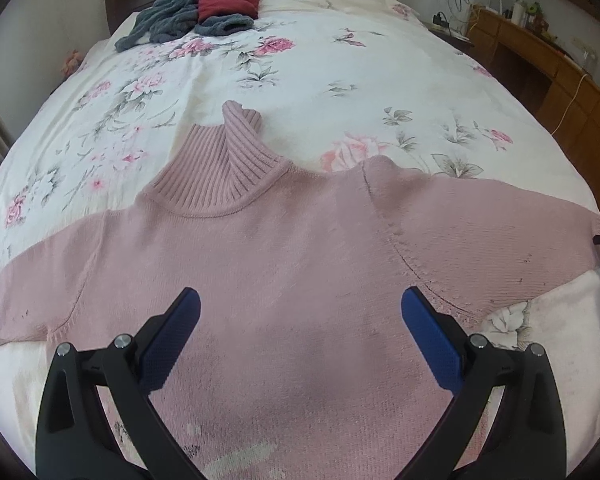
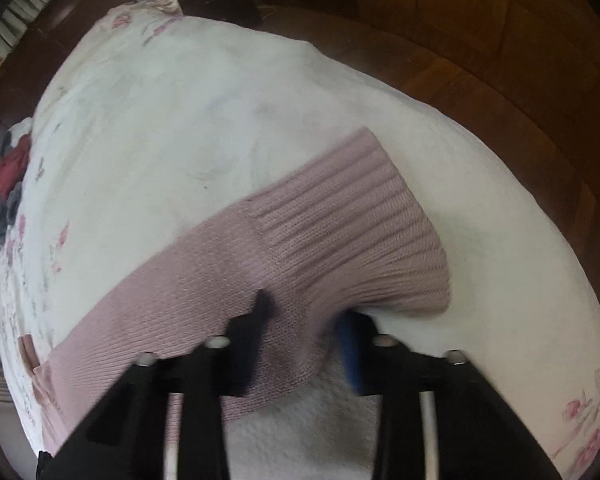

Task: Fold small clothes
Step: 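Grasp the ribbed cuff of a pink sweater sleeve with the right gripper, then carry the sleeve across the sweater front and open the right gripper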

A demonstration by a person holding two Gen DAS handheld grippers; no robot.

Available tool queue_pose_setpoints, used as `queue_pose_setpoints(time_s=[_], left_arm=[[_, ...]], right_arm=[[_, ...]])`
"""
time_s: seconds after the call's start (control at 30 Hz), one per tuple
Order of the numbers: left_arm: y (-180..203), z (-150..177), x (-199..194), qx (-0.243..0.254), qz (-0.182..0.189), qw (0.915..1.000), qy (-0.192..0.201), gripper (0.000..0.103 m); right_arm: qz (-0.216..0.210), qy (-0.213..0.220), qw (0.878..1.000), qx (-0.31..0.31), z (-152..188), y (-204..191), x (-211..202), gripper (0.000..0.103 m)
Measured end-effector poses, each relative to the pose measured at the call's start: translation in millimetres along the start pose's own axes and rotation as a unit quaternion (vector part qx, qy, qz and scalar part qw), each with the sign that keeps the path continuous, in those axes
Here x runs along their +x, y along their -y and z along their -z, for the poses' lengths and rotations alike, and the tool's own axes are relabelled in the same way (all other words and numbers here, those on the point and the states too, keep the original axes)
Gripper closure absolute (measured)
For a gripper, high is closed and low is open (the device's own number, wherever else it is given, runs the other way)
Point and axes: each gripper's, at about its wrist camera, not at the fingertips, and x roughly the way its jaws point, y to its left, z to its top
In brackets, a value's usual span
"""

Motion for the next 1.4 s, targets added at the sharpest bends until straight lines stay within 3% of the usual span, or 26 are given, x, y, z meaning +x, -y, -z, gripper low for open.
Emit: queue_pose_setpoints(time_s=[0.1,0.27,0.5,0.73,1.0,1.1,1.27,1.4], left_arm=[[-6,1,-3,-0.003,0.000,1.0000,-0.003,0.003],[-26,5,-11,-0.011,-0.008,0.9999,-0.003,0.003],[-65,18,-25,-0.037,-0.015,0.9991,-0.013,0.003],[-104,28,-34,-0.063,-0.016,0.9977,-0.017,0.003],[-136,35,-37,-0.076,-0.018,0.9968,-0.017,0.003],[-146,37,-36,-0.081,-0.018,0.9963,-0.021,0.003],[-155,37,-33,-0.087,-0.018,0.9958,-0.025,0.003],[-152,35,-29,-0.088,-0.008,0.9956,-0.030,0.003]], right_arm=[[-0.022,0.014,1.000,-0.002,5,1,-9,0.088],[-0.070,0.036,0.996,-0.033,21,-22,-41,0.089],[-0.144,0.041,0.979,-0.135,67,-126,-80,0.090],[-0.187,0.004,0.959,-0.214,130,-234,-81,0.090],[-0.195,-0.023,0.931,-0.309,220,-329,-56,0.090],[-0.161,-0.023,0.921,-0.354,250,-362,-37,0.090],[-0.134,-0.048,0.906,-0.399,285,-377,-6,0.089],[-0.153,-0.087,0.888,-0.424,304,-377,7,0.074]])
